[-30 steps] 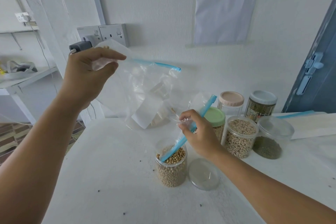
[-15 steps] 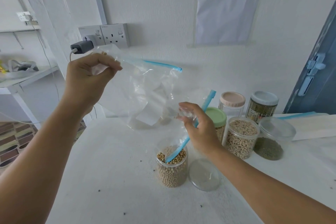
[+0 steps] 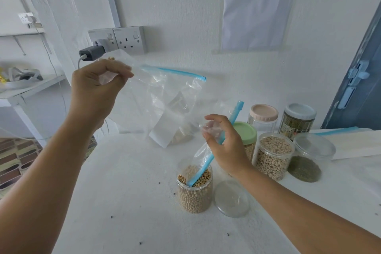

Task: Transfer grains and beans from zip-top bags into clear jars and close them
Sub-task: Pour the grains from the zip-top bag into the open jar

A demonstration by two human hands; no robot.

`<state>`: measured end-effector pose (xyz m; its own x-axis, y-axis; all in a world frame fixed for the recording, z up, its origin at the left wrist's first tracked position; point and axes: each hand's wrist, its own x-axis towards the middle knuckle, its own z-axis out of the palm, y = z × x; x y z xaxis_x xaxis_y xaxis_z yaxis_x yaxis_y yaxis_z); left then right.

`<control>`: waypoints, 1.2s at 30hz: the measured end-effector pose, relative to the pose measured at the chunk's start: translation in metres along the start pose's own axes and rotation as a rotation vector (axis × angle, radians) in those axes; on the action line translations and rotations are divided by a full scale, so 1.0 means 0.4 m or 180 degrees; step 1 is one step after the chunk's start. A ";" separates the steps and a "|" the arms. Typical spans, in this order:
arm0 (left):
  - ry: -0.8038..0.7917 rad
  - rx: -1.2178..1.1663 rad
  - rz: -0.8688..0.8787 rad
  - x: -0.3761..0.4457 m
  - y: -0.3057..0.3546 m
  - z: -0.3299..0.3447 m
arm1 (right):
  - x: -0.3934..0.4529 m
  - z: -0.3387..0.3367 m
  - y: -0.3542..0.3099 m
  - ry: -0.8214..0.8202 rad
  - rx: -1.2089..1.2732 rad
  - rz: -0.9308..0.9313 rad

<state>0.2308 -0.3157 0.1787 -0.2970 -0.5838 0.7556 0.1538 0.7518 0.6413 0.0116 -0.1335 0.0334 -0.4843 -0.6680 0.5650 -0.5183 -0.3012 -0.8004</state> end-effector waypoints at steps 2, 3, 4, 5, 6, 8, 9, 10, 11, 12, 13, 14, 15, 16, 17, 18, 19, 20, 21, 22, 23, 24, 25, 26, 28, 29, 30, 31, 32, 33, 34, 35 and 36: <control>-0.0052 0.0091 0.0035 0.000 0.000 0.006 | -0.003 0.004 0.005 -0.0003 -0.0040 0.0015; -0.0071 0.0145 0.0057 -0.001 0.000 0.008 | -0.003 0.005 0.008 0.0024 -0.0052 0.0013; -0.0068 0.0177 0.0073 -0.001 0.000 0.011 | -0.004 0.006 0.009 0.0049 -0.0039 0.0008; -0.0050 0.0171 0.0079 0.001 0.001 0.013 | -0.004 0.005 0.009 0.0064 -0.0043 -0.0003; -0.0026 0.0140 0.0074 0.002 0.002 0.015 | -0.004 0.005 0.011 0.0063 -0.0102 -0.0025; 0.0012 0.0083 0.0072 0.007 0.003 0.018 | -0.005 0.002 0.022 -0.0044 -0.0333 -0.0047; 0.0028 0.0082 0.0075 0.009 0.004 0.019 | -0.007 0.001 0.028 -0.0166 -0.0415 -0.0026; 0.0043 0.0089 0.0080 0.010 0.003 0.020 | -0.010 0.000 0.034 -0.0315 -0.0470 0.0007; 0.0061 0.0104 0.0083 0.011 0.003 0.021 | -0.013 0.000 0.040 -0.0463 -0.0504 0.0038; 0.0074 0.0120 0.0088 0.011 0.004 0.022 | -0.016 0.001 0.046 -0.0580 -0.0522 0.0068; 0.0080 0.0134 0.0093 0.011 0.006 0.024 | -0.018 0.002 0.053 -0.0646 -0.0521 0.0097; 0.0074 0.0140 0.0093 0.011 0.007 0.026 | -0.019 0.002 0.058 -0.0658 -0.0501 0.0118; 0.0057 0.0140 0.0093 0.011 0.009 0.029 | -0.020 0.002 0.060 -0.0633 -0.0477 0.0126; 0.0046 0.0138 0.0097 0.012 0.012 0.031 | -0.019 0.001 0.060 -0.0589 -0.0480 0.0106; 0.0038 0.0136 0.0110 0.012 0.016 0.033 | -0.017 0.000 0.059 -0.0537 -0.0508 0.0053; 0.0038 0.0129 0.0126 0.013 0.019 0.035 | -0.015 -0.001 0.057 -0.0483 -0.0555 -0.0028; 0.0039 0.0111 0.0144 0.015 0.023 0.036 | -0.013 -0.002 0.052 -0.0427 -0.0598 -0.0134; 0.0047 0.0086 0.0162 0.016 0.027 0.038 | -0.013 -0.004 0.049 -0.0384 -0.0629 -0.0239; 0.0060 0.0065 0.0181 0.018 0.032 0.040 | -0.013 -0.006 0.045 -0.0365 -0.0628 -0.0317; 0.0069 0.0064 0.0208 0.018 0.037 0.042 | -0.015 -0.006 0.044 -0.0376 -0.0607 -0.0340; 0.0069 0.0076 0.0246 0.018 0.042 0.044 | -0.018 -0.006 0.046 -0.0405 -0.0622 -0.0321; 0.0060 0.0084 0.0295 0.019 0.047 0.047 | -0.020 -0.006 0.052 -0.0433 -0.0681 -0.0298; 0.0035 0.0080 0.0340 0.019 0.052 0.051 | -0.024 -0.005 0.060 -0.0454 -0.0754 -0.0287; 0.0005 0.0078 0.0370 0.019 0.058 0.055 | -0.027 -0.003 0.069 -0.0471 -0.0798 -0.0276; -0.0077 0.0092 0.0432 0.018 0.070 0.065 | -0.032 0.001 0.080 -0.0499 -0.0785 -0.0219; -0.0119 0.0119 0.0483 0.018 0.078 0.071 | -0.032 0.003 0.081 -0.0512 -0.0736 -0.0186; -0.0153 0.0156 0.0545 0.017 0.084 0.076 | -0.033 0.005 0.082 -0.0517 -0.0689 -0.0164; -0.0183 0.0196 0.0607 0.016 0.091 0.080 | -0.035 0.007 0.082 -0.0517 -0.0674 -0.0162; -0.0203 0.0228 0.0655 0.015 0.095 0.084 | -0.036 0.007 0.084 -0.0512 -0.0710 -0.0172; -0.0221 0.0256 0.0689 0.015 0.098 0.085 | -0.038 0.007 0.088 -0.0507 -0.0810 -0.0198; -0.0246 0.0281 0.0714 0.013 0.100 0.087 | -0.040 0.007 0.093 -0.0504 -0.0945 -0.0241; -0.0285 0.0314 0.0740 0.011 0.100 0.089 | -0.043 0.008 0.099 -0.0497 -0.1047 -0.0302; -0.0325 0.0355 0.0773 0.008 0.100 0.091 | -0.044 0.008 0.103 -0.0474 -0.1081 -0.0372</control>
<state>0.2017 -0.2763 0.2019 -0.3583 -0.3528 0.8644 0.1290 0.8983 0.4201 0.0011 -0.1364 -0.0102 -0.3136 -0.7415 0.5932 -0.7799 -0.1553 -0.6064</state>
